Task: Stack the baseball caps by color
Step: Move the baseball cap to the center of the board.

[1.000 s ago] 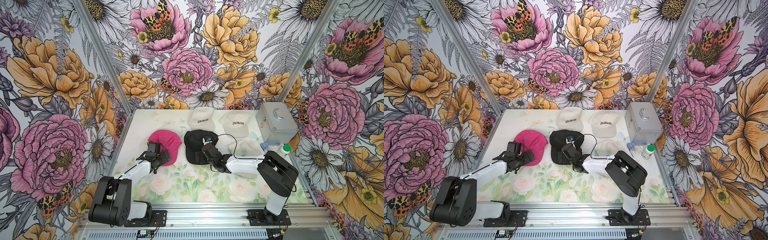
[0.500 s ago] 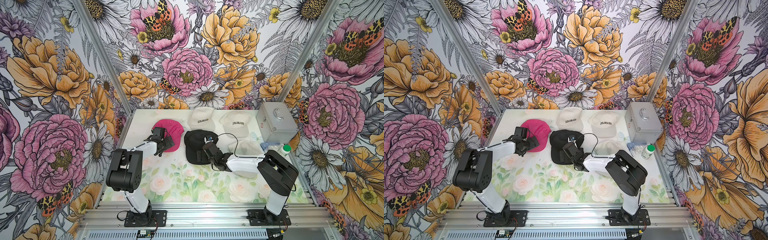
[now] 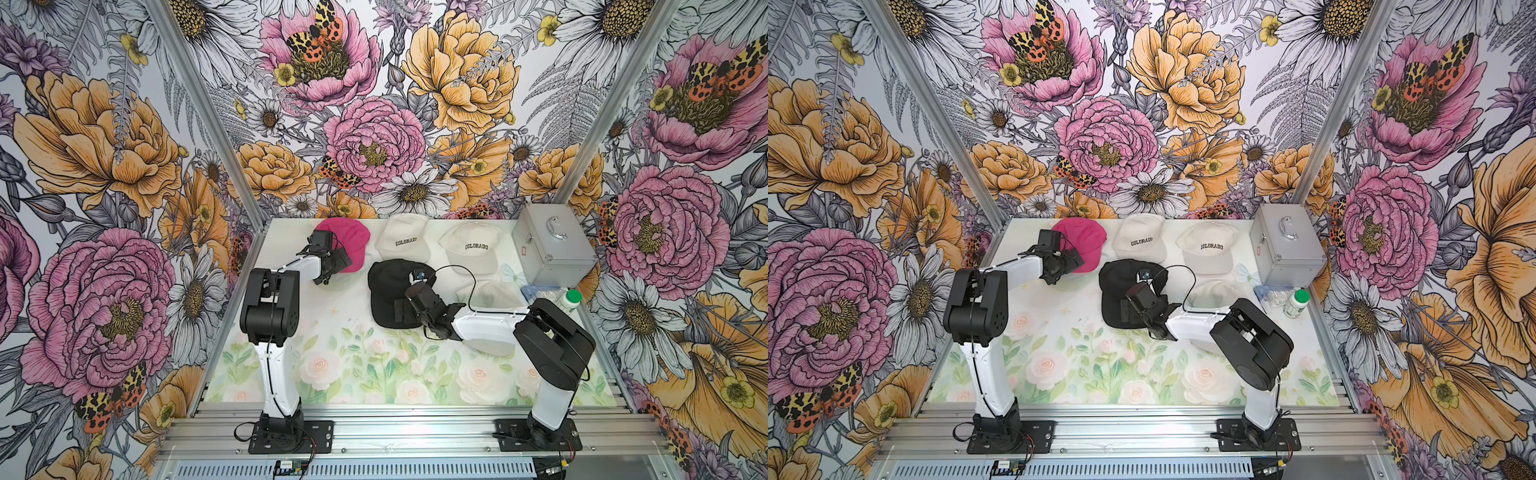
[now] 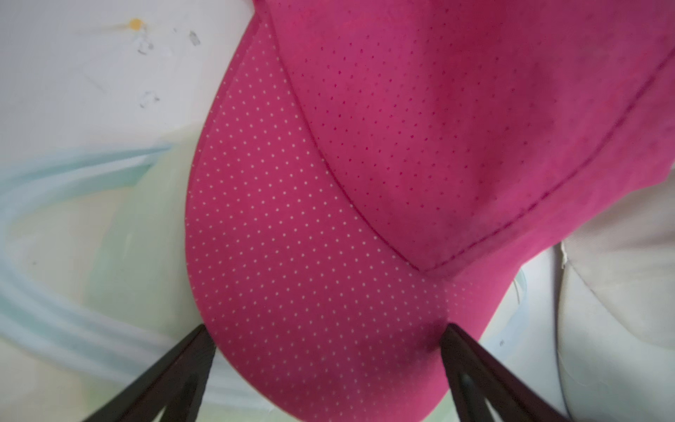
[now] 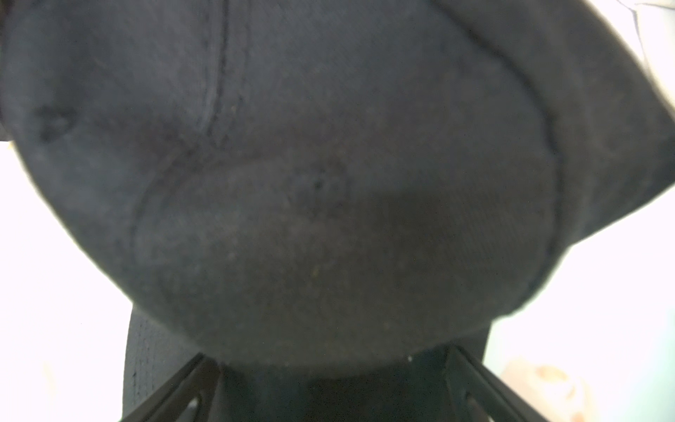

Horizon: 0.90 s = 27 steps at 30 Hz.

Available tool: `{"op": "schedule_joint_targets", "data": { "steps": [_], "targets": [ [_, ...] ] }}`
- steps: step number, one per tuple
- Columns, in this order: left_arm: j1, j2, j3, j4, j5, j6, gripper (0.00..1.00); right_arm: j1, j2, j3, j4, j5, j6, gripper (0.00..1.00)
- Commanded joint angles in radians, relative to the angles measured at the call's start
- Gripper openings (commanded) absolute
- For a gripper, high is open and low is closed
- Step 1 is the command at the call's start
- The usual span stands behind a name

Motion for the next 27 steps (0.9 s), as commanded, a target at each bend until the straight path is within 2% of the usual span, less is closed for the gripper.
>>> {"op": "schedule_joint_targets", "data": {
  "steps": [1,3,6,10,17,21,25,27],
  "targets": [
    [0.008,-0.058,0.0,-0.06,0.059,0.036,0.99,-0.006,0.05,0.043,-0.013,-0.062,-0.024,0.99],
    [0.002,-0.101,-0.026,-0.06,0.099,0.038,0.99,-0.005,0.065,0.065,-0.027,-0.066,-0.032,0.99],
    [-0.023,-0.184,-0.092,-0.059,0.086,0.044,0.99,-0.005,0.075,0.083,-0.021,-0.081,-0.04,0.99],
    [-0.028,-0.3,-0.177,-0.055,-0.023,0.036,0.99,0.006,0.106,0.128,-0.023,-0.11,-0.053,0.99],
    [0.029,-0.483,-0.295,-0.052,-0.138,0.028,0.99,0.059,0.158,0.24,-0.062,-0.089,0.016,0.99],
    [0.068,-0.561,-0.331,-0.052,-0.137,0.035,0.99,0.092,0.211,0.323,-0.093,-0.063,0.044,0.99],
    [0.077,-0.594,-0.346,-0.053,-0.124,0.039,0.99,0.131,0.284,0.468,-0.213,0.016,0.047,0.99],
    [0.076,-0.601,-0.349,-0.052,-0.114,0.037,0.99,0.134,0.315,0.505,-0.216,0.018,0.058,0.99]
  ]
}}
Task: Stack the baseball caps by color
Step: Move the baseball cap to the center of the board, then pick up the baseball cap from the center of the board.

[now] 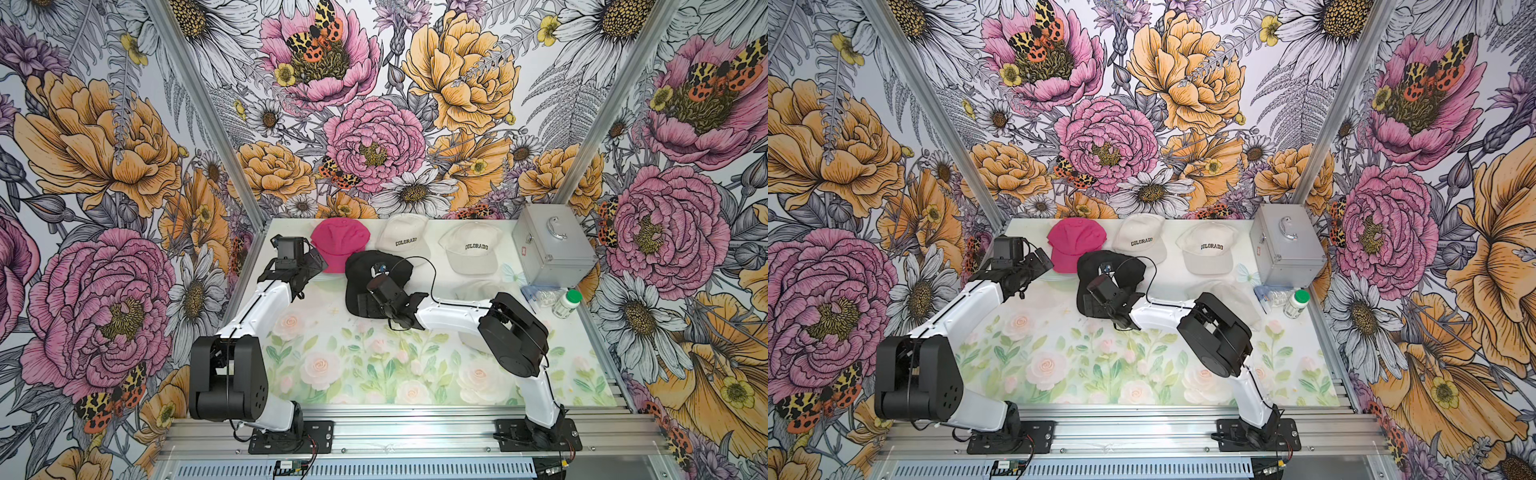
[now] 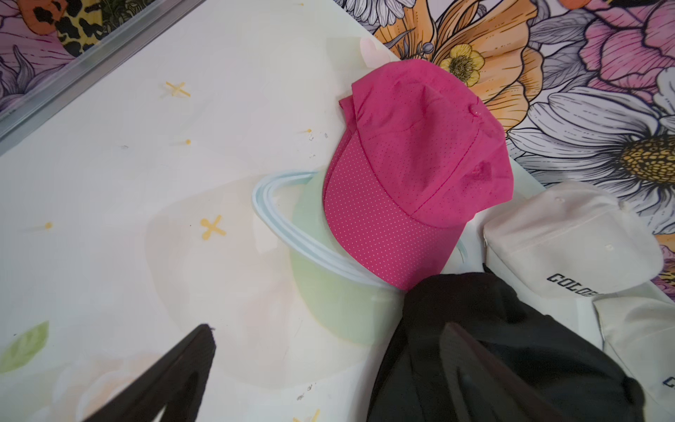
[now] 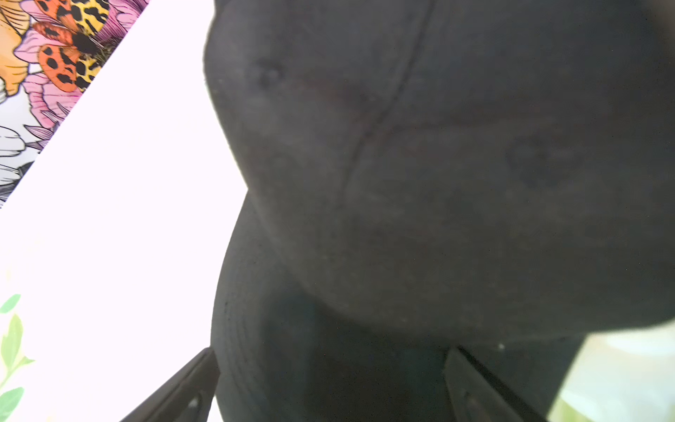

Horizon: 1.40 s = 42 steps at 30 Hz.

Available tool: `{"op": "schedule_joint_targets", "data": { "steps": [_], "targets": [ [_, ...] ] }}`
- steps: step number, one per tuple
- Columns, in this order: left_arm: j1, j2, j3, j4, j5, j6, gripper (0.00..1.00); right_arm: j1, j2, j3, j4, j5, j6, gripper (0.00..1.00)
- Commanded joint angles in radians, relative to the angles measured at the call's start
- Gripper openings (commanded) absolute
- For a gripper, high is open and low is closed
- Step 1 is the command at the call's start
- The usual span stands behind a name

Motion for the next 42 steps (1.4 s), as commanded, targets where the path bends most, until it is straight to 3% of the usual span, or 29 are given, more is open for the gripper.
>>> {"op": "schedule_joint_targets", "data": {
  "steps": [1,7,12,21,27,30,32,35,42],
  "targets": [
    [0.003,-0.02,-0.014,0.002,-0.004,0.017,0.99,0.011,0.052,0.065,-0.064,0.04,0.034,0.99],
    [-0.006,-0.06,-0.03,0.004,0.01,0.016,0.99,0.006,-0.005,0.046,-0.063,0.017,0.007,0.99],
    [-0.053,-0.113,-0.064,0.014,-0.012,-0.01,0.99,-0.004,-0.17,-0.048,-0.064,-0.024,-0.037,0.99],
    [-0.254,-0.209,-0.136,0.053,-0.124,-0.074,0.99,-0.125,-0.503,-0.359,-0.063,0.032,-0.038,0.99],
    [-0.412,-0.224,-0.175,0.094,-0.181,-0.09,0.99,-0.324,-0.691,-0.535,-0.064,0.007,-0.087,0.99],
    [-0.452,-0.22,-0.201,0.145,-0.132,-0.105,0.99,-0.45,-0.786,-0.602,-0.069,-0.101,-0.145,0.99],
    [-0.459,-0.221,-0.24,0.237,-0.018,-0.121,0.99,-0.534,-0.823,-0.608,-0.122,-0.197,-0.236,0.99],
    [-0.497,-0.199,-0.254,0.306,0.034,-0.125,0.99,-0.642,-0.807,-0.531,-0.314,-0.234,-0.372,0.99],
    [-0.62,-0.083,-0.138,0.307,0.06,-0.081,0.99,-0.842,-0.741,-0.46,-0.5,-0.364,-0.483,0.96]
  ]
}}
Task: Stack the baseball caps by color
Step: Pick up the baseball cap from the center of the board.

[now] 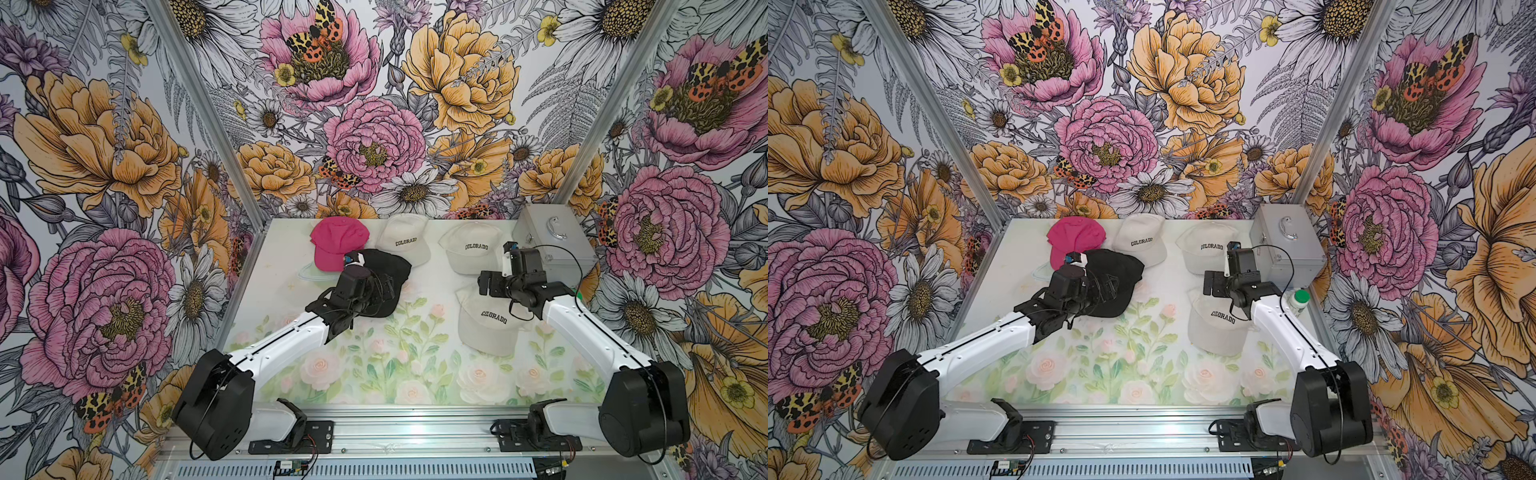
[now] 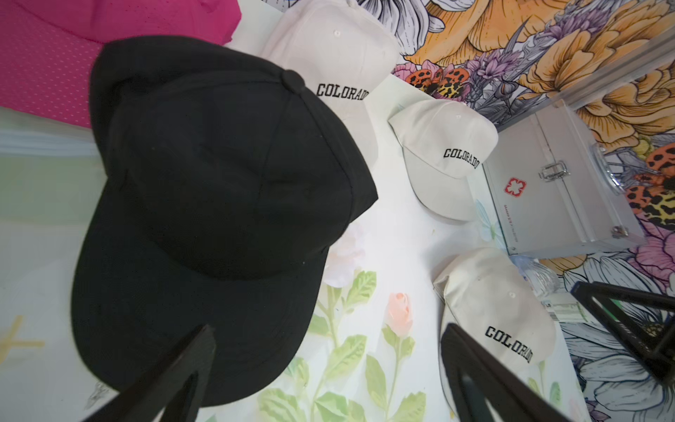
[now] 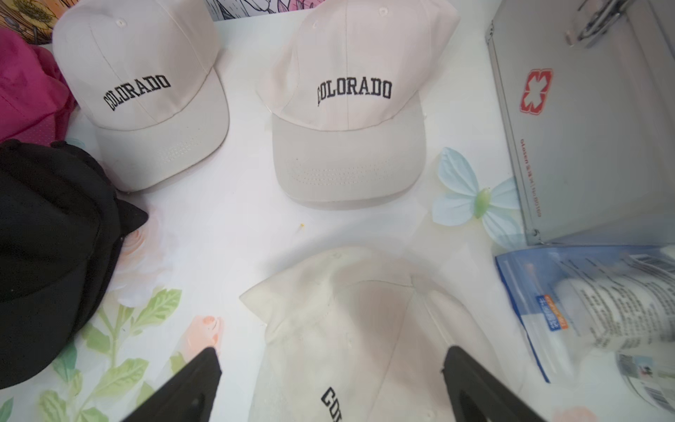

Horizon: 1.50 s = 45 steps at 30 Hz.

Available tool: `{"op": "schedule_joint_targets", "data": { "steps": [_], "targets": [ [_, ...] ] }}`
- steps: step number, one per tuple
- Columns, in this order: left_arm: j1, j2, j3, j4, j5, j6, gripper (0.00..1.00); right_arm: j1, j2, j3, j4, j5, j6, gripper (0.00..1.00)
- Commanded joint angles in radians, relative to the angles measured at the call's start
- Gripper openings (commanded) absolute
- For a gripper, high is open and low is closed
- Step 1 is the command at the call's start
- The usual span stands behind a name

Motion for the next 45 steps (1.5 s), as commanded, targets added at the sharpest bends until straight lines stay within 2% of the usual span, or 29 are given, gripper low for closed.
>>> {"op": "schedule_joint_targets", "data": {
  "steps": [1,7,11,14,15,23,25,26,31,36,42,45],
  "targets": [
    [-0.062,0.041,0.073,0.051,0.03,0.028,0.99,-0.062,0.061,0.061,-0.161,-0.127,-0.106,0.95],
    [-0.152,0.132,0.17,0.061,0.025,0.025,0.99,-0.084,0.217,0.152,-0.246,-0.142,-0.088,0.85],
    [-0.155,0.195,0.2,0.063,0.058,-0.027,0.99,-0.07,0.265,0.166,-0.248,-0.031,-0.073,0.79],
    [-0.157,0.219,0.215,0.065,0.075,-0.031,0.99,-0.065,0.285,0.171,-0.246,0.006,-0.069,0.71],
    [-0.156,0.221,0.216,0.067,0.078,-0.031,0.99,-0.064,0.29,0.174,-0.246,0.016,-0.072,0.67],
    [-0.148,0.225,0.199,0.068,0.096,-0.027,0.99,-0.025,0.309,0.205,-0.243,0.003,-0.073,0.16],
    [-0.144,0.23,0.195,0.078,0.112,-0.027,0.99,-0.015,0.296,0.217,-0.242,-0.001,-0.066,0.08],
    [-0.144,0.231,0.192,0.083,0.117,-0.027,0.99,-0.01,0.288,0.22,-0.238,-0.006,-0.063,0.01],
    [-0.133,0.247,0.189,0.112,0.18,-0.032,0.99,-0.004,0.221,0.197,-0.177,-0.09,-0.011,0.0],
    [-0.091,0.274,0.136,0.245,0.302,-0.121,0.99,-0.002,0.114,0.129,-0.038,-0.17,0.103,0.0],
    [-0.077,0.292,0.135,0.252,0.32,-0.145,0.99,-0.004,0.044,0.039,0.127,-0.183,0.235,0.0],
    [-0.078,0.3,0.137,0.264,0.338,-0.159,0.99,-0.004,0.008,-0.028,0.241,-0.195,0.346,0.0]
  ]
}}
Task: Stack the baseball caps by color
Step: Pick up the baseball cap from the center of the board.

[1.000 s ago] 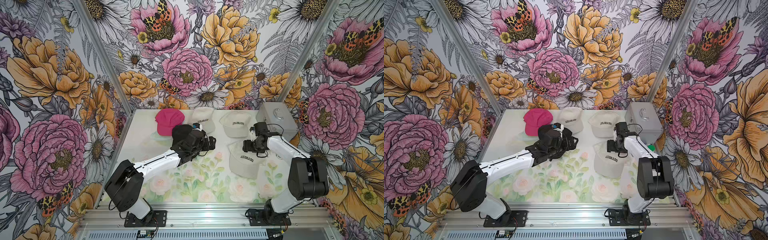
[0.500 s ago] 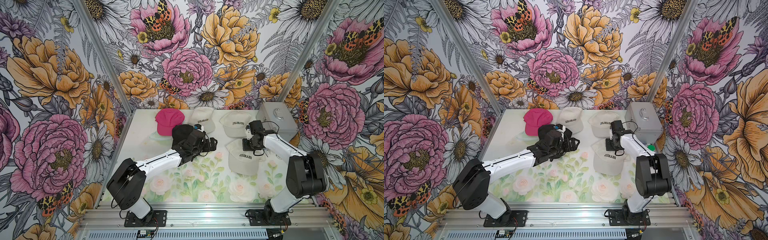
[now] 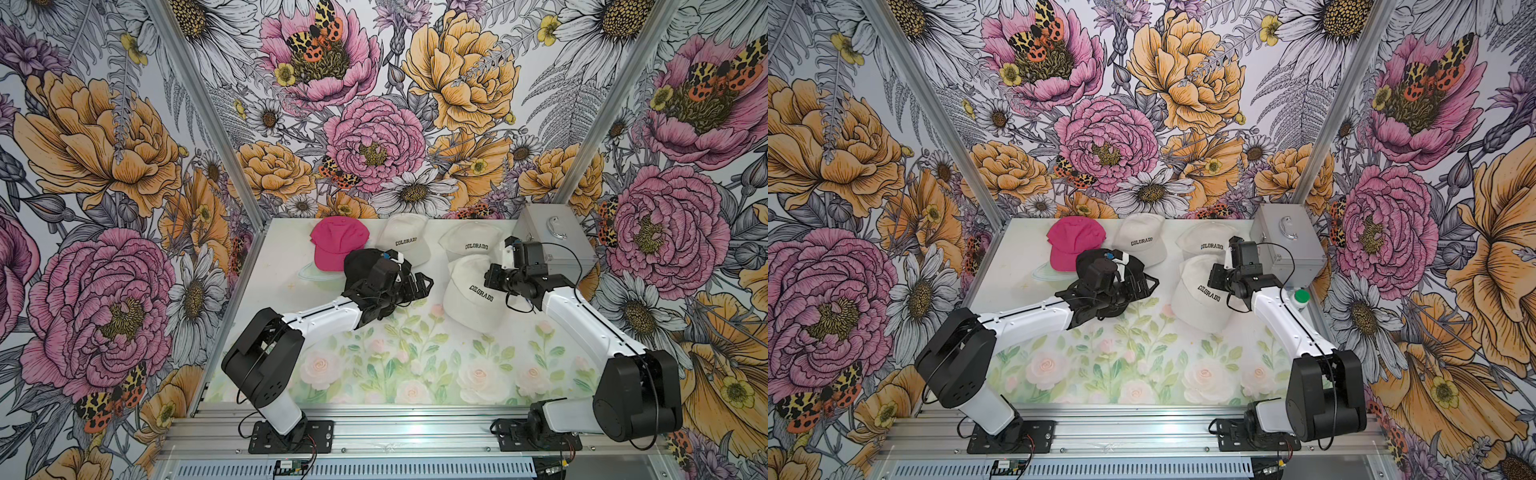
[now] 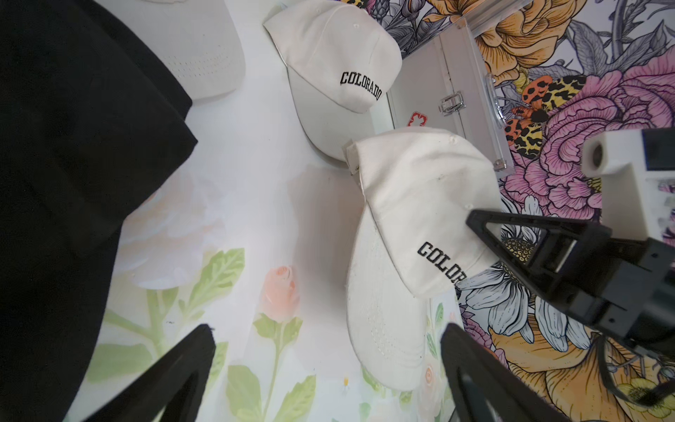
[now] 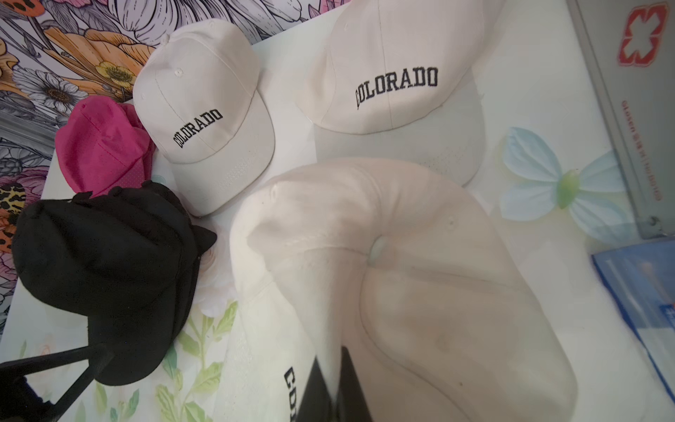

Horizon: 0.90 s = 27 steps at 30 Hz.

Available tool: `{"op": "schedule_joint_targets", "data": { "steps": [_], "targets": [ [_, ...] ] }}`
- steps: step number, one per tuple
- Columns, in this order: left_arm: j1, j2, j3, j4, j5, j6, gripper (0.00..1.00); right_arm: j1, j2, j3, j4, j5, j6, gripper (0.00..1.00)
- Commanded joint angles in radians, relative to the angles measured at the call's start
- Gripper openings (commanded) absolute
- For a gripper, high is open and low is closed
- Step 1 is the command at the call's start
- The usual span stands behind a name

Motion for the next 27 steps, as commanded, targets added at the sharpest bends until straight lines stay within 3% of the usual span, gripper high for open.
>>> {"op": "schedule_joint_targets", "data": {
  "steps": [1,6,20,24,27],
  "targets": [
    [0.003,0.017,-0.008,0.063,0.06,-0.032,0.99,0.005,-0.052,-0.075,0.205,-0.043,0.186,0.0],
    [0.0,0.061,0.005,0.125,0.122,-0.074,0.99,0.015,-0.118,-0.203,0.445,-0.06,0.386,0.0],
    [-0.035,0.137,0.039,0.27,0.245,-0.112,0.99,0.058,-0.2,-0.237,0.499,-0.059,0.472,0.0],
    [-0.043,0.142,0.034,0.358,0.294,-0.121,0.94,0.058,-0.213,-0.247,0.501,-0.058,0.478,0.0],
    [-0.034,0.159,-0.004,0.556,0.347,-0.204,0.82,0.059,-0.223,-0.257,0.519,-0.064,0.491,0.0]
  ]
}}
